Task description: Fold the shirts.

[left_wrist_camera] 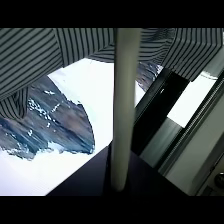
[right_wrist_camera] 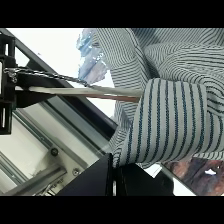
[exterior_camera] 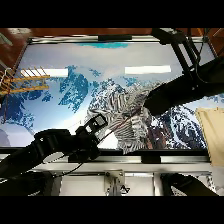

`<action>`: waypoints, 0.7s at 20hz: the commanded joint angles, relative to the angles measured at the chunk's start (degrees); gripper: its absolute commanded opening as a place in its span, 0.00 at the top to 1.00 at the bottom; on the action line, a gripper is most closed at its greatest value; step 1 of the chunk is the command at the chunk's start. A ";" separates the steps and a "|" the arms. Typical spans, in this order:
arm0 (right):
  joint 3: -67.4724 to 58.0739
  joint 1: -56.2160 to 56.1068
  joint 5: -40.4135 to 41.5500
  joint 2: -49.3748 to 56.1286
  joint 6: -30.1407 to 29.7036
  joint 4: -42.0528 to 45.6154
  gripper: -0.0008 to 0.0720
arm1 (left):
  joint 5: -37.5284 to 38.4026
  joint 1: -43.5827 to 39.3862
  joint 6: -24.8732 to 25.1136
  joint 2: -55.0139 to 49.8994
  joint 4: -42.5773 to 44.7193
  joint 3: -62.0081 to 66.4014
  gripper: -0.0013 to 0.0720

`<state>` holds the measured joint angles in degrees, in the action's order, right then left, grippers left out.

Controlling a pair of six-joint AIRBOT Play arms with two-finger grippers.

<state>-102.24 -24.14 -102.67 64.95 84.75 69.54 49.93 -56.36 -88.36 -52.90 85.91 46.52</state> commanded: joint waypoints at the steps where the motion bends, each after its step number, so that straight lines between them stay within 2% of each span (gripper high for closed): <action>1: -0.07 -0.02 2.47 1.70 0.59 -1.60 0.86 | -0.52 0.26 0.98 -0.44 -0.20 0.17 0.91; 3: -0.07 -0.02 3.85 3.69 0.79 -2.71 0.86 | -0.52 0.26 1.81 -0.46 -0.20 0.17 0.91; 8: -0.09 0.00 1.14 6.01 0.74 -7.80 0.86 | -1.01 2.84 0.70 -0.46 0.02 0.17 0.91; 9: -0.09 0.02 0.70 6.01 0.74 -7.48 0.76 | -1.09 3.56 0.72 -0.46 0.02 0.17 0.91; 10: -0.09 0.02 0.55 6.01 0.72 -6.47 0.56 | -1.11 4.00 0.72 -0.46 0.02 0.17 0.91; 11: -0.09 0.02 0.66 6.01 0.68 -4.94 0.42 | -1.22 4.09 0.90 -0.46 0.02 0.17 0.91; 14: -0.09 0.04 0.66 5.88 -0.15 2.45 0.41 | -1.55 4.07 0.90 -0.46 0.00 0.17 0.91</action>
<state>-102.28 -24.12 -101.60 70.81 85.43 66.30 48.75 -52.75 -87.42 -53.36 85.93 46.63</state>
